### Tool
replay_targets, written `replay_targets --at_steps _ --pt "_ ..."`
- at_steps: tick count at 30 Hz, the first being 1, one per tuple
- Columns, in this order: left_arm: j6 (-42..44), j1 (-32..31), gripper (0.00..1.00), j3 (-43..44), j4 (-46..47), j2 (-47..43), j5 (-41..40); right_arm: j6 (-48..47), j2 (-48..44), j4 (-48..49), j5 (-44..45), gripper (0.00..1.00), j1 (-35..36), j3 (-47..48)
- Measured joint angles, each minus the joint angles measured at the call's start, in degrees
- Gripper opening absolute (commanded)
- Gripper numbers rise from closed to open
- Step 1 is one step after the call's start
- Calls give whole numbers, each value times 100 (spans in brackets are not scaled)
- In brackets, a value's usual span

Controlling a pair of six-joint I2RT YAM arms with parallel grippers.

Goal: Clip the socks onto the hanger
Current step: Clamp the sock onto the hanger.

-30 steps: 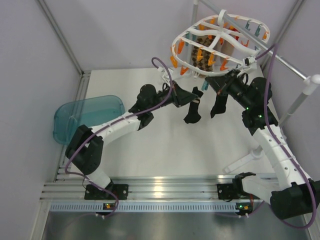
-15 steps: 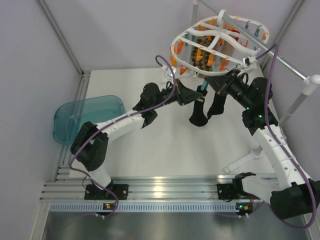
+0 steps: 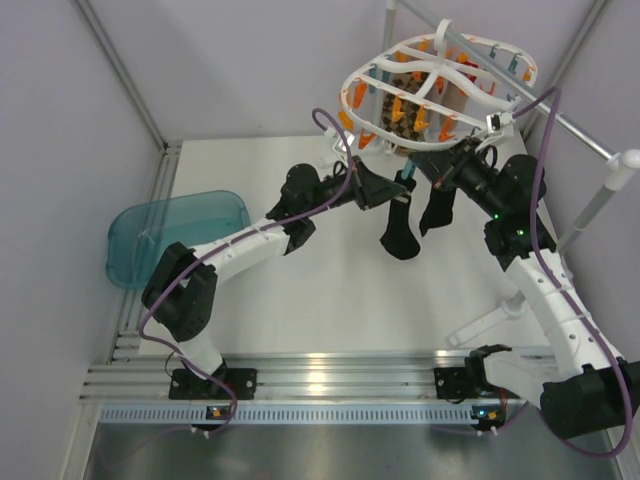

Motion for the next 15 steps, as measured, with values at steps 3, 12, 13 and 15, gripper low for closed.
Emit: replay_targets --at_steps 3,12,13,15 --pt "28 0 0 114 15 52 2 7 0 50 -22 0 0 0" --pt "122 0 0 289 26 334 28 103 -9 153 -85 0 0 -87" --pt "136 0 0 289 26 345 39 103 -9 157 -92 0 0 -90" --pt "146 0 0 289 24 369 48 103 -11 157 -98 0 -2 -92"
